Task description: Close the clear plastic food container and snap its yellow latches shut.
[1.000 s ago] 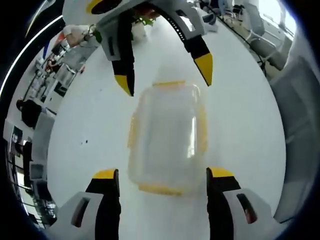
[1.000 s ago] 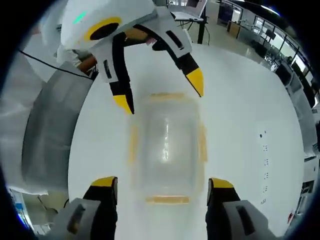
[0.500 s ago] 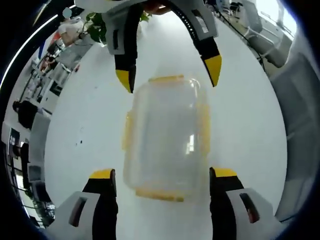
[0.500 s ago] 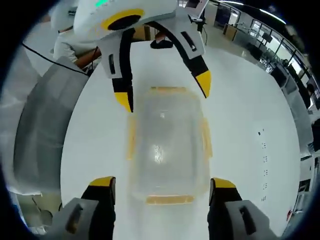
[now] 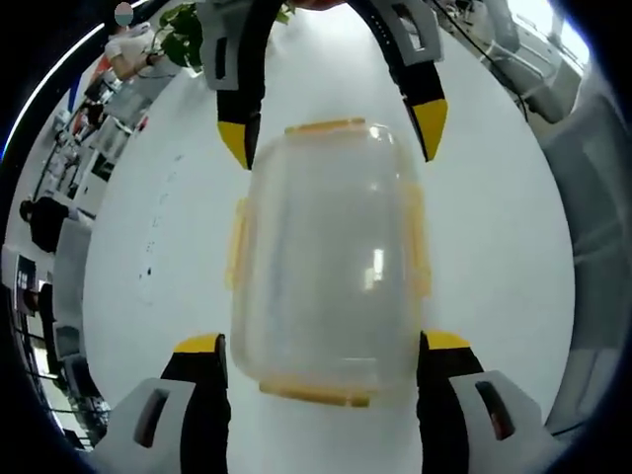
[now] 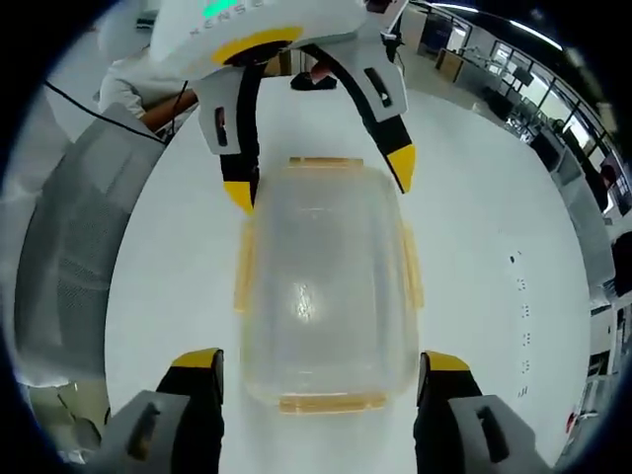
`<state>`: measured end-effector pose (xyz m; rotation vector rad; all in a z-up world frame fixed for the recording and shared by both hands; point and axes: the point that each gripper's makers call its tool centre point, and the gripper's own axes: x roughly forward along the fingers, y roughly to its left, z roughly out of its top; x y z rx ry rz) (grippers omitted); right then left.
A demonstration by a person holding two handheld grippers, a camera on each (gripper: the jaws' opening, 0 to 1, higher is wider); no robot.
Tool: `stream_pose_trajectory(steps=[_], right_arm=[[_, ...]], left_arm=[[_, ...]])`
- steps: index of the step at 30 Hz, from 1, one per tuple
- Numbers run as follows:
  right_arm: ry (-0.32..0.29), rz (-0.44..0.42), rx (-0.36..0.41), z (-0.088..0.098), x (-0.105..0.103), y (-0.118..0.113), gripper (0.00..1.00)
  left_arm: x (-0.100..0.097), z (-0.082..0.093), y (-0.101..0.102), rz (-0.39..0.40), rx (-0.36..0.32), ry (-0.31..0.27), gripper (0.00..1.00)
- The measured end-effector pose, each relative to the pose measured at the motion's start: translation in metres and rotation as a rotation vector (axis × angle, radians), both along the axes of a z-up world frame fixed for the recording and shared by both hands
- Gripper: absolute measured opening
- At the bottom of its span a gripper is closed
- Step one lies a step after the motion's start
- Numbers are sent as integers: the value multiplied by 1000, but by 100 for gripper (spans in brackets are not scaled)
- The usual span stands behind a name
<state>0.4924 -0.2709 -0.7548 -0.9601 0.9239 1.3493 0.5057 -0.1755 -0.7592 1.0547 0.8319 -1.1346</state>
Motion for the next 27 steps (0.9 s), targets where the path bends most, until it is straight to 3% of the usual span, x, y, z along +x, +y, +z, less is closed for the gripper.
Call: stream_pose_trajectory(steps=[7,15,27], right_arm=[[-29,-3,-5,-3,5,-1,74],[-23,-12,-18,-3,-3,1,73],[-20,-28,-16,-4,-16,22,73]], left_arm=[[-2,-4,1,-6,14,-1,76],[-7,-5,3,-11,22,-4,76],[-18,-5,25,-26,18,-4,75]])
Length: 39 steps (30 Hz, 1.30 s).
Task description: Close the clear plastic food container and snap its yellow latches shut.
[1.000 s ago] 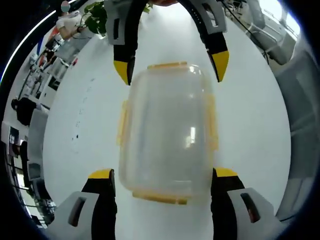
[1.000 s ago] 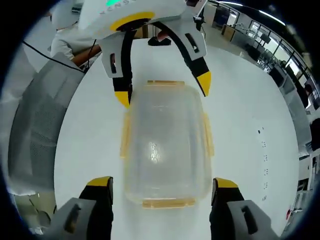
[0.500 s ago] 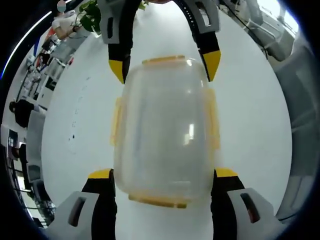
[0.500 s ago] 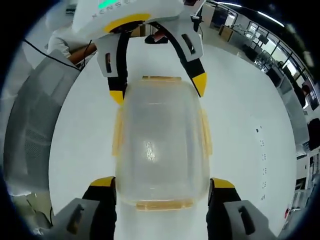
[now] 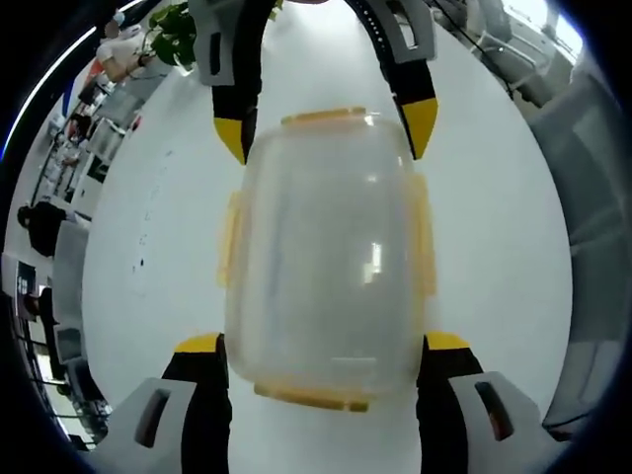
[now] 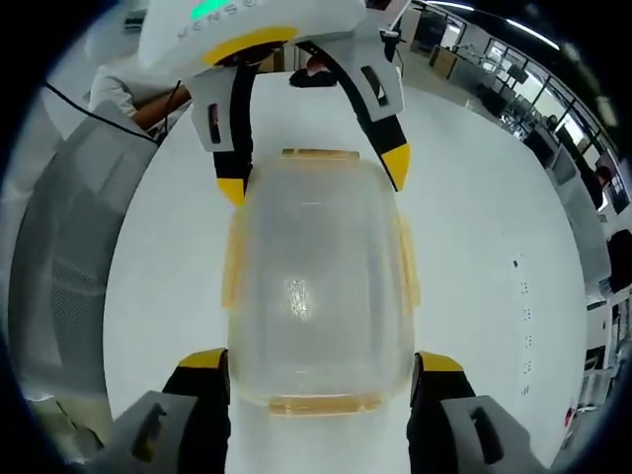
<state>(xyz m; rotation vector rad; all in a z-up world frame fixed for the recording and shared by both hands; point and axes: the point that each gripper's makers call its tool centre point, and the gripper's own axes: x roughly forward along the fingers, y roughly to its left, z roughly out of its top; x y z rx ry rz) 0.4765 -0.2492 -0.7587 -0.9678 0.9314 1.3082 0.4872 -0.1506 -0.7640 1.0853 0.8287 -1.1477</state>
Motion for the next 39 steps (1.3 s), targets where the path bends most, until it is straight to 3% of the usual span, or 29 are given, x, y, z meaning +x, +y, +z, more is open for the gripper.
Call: stream_pose_trajectory(steps=[21,39], right_arm=[[4,4,3,1,-6,51,73],[-1,10,-7,1,15,58,73]], left_arm=[[-6,0,51,11,6,-1,75],[14,0,57,20,-8,-5,75]])
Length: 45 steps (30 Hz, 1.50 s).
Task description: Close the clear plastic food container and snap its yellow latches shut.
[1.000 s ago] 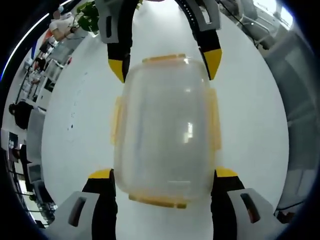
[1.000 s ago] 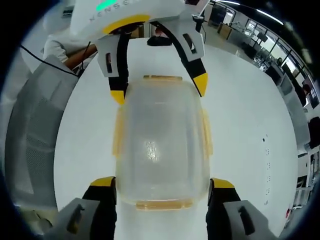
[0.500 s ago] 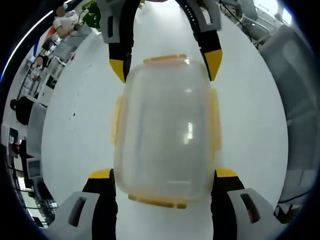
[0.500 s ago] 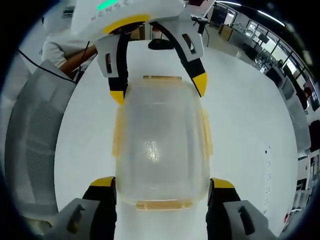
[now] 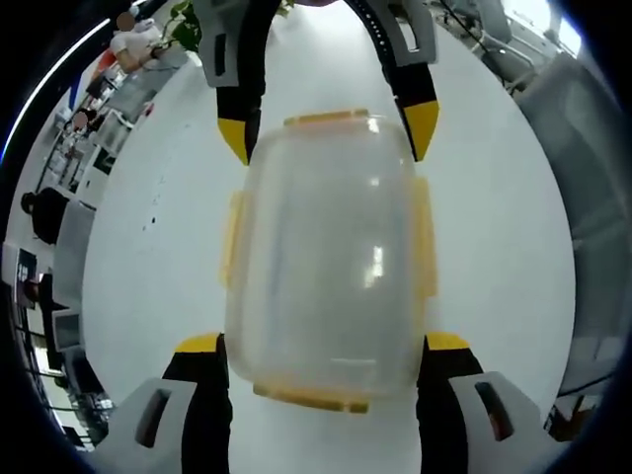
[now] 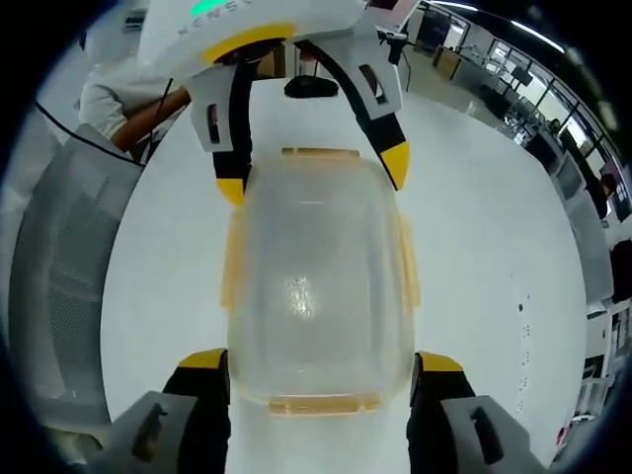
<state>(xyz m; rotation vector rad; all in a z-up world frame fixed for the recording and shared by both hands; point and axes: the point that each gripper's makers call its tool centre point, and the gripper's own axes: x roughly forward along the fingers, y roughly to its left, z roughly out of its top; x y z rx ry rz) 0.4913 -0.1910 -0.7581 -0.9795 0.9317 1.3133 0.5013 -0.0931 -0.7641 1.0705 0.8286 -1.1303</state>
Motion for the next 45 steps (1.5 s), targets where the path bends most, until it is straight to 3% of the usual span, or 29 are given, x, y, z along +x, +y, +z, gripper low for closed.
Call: stream_pose_trajectory(steps=[15,21,45], right_arm=[[-2,-1,16,1,5,0,74],[-21,-32,61,9,7,-3,78],[-55,-119,116,26,-7,-24,77]], left_arm=[[5,0,1,-5,-5,-3,76],[6,8,1,19,-69,-28,74],[-2,29,24,94,-96,-67,75]])
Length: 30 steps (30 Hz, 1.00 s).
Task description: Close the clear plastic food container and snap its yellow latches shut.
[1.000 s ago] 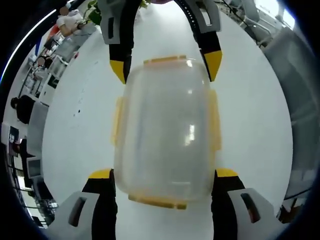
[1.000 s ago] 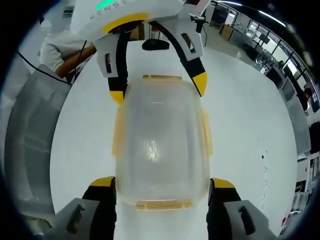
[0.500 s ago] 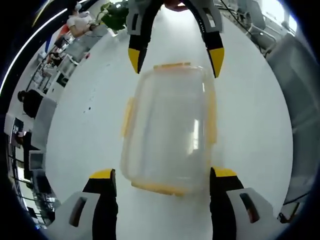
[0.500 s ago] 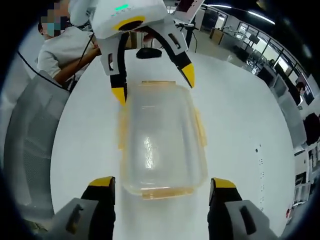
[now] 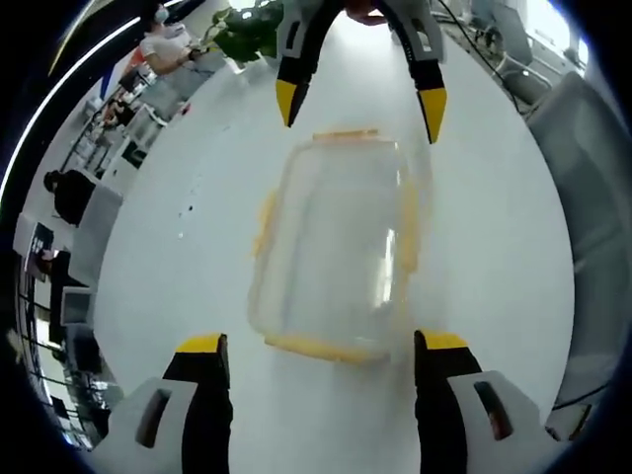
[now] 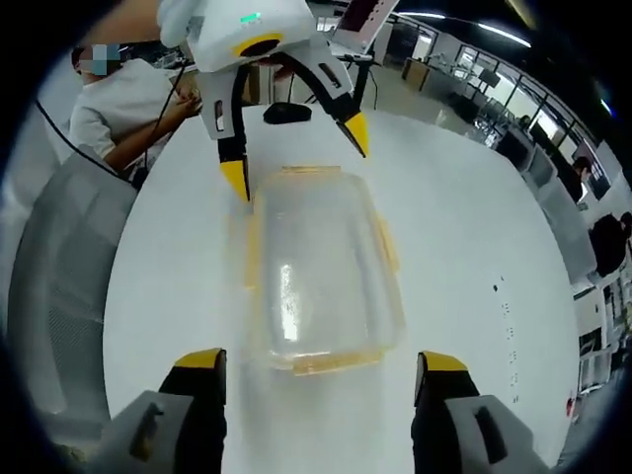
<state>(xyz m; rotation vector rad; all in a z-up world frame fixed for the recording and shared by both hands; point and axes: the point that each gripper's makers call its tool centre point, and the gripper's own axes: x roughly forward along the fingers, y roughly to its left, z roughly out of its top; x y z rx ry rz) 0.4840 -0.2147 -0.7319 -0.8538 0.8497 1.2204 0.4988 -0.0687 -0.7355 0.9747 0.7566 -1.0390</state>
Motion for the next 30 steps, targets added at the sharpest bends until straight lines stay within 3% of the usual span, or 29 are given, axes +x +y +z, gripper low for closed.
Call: stream_pose_trajectory(steps=[23,30], right_arm=[[-14,-68,52,1,-33,-1,99],[-21,-91,61,2,-40,-5,99]], left_arm=[[-34,1,5,68,-60,17,83],[-40,5,4,74,-68,8,87]])
